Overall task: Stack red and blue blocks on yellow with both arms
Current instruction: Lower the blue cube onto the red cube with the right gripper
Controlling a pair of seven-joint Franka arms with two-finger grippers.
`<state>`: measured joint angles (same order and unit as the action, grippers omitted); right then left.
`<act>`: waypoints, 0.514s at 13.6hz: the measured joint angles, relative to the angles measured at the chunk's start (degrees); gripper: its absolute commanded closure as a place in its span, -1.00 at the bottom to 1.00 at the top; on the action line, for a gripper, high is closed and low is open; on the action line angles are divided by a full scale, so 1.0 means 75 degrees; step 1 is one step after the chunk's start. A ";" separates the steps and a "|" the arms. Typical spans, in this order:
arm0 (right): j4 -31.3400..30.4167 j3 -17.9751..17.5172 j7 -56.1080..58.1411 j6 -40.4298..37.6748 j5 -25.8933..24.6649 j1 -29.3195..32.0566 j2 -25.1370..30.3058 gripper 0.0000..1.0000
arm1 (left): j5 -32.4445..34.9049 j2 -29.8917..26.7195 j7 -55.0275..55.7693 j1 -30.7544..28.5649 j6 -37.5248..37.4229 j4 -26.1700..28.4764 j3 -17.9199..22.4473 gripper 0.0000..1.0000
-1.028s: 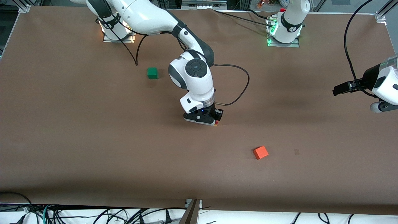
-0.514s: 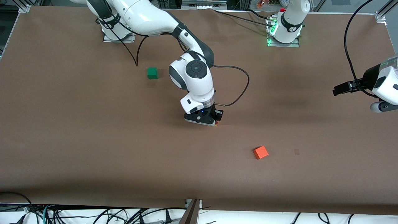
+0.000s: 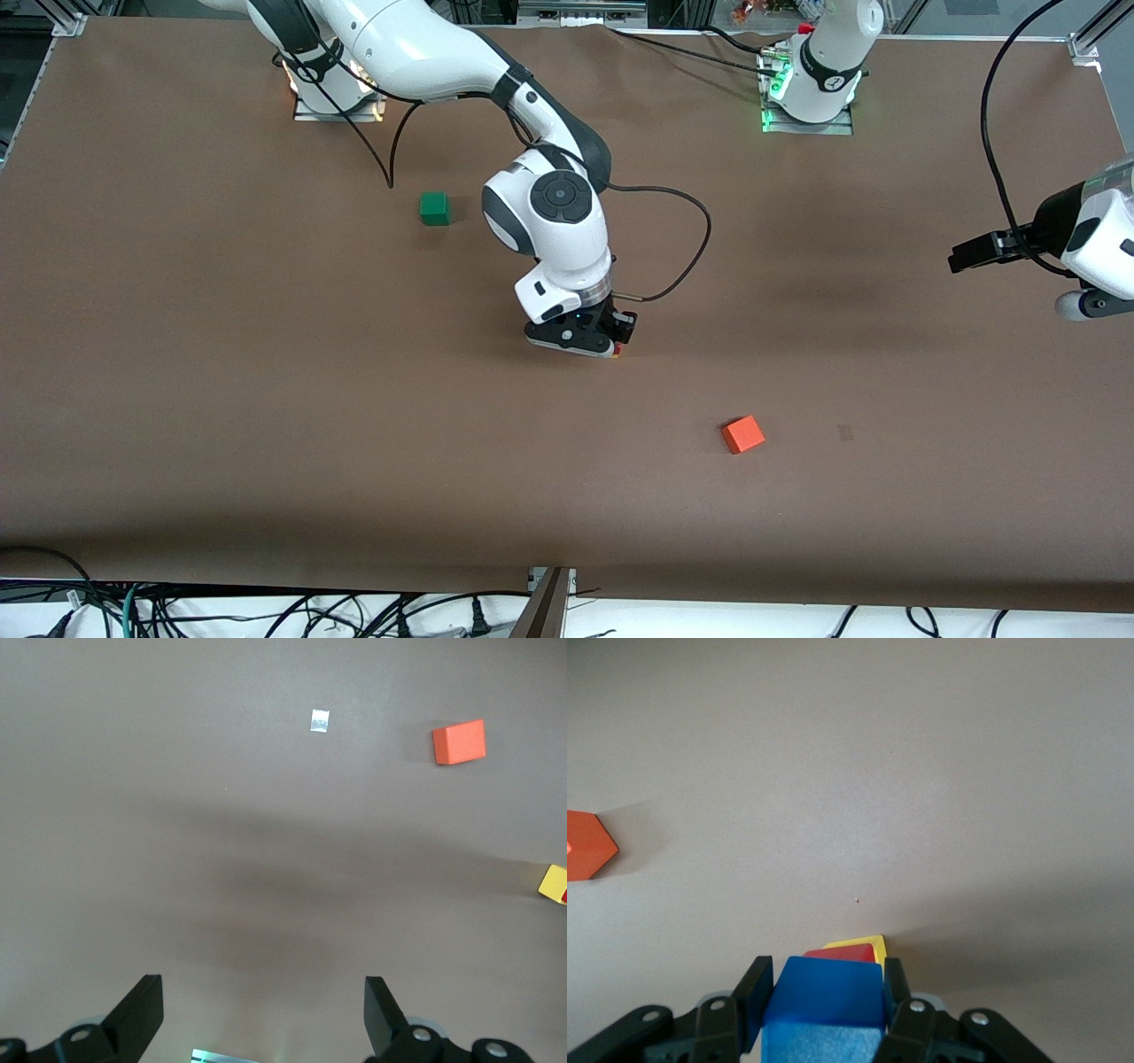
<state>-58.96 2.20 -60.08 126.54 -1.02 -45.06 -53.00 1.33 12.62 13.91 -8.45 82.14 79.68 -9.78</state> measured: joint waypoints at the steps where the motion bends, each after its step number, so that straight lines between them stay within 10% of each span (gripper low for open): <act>1: 0.0001 -0.0002 -0.0008 -0.0006 0.0001 -0.0001 0.0000 -0.11 | 0.0000 0.0000 0.0000 -0.0001 0.0000 0.0000 0.0000 -1.00; 7: 0.0011 -0.0045 -0.0061 -0.0111 0.0006 -0.0010 0.0000 -0.11 | 0.0000 0.0000 0.0000 -0.0003 0.0000 0.0000 0.0000 -1.00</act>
<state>-58.87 1.86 -60.54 125.71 -0.97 -45.14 -53.00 1.33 12.62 13.91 -8.47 82.14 79.68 -9.78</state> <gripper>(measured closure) 0.441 0.000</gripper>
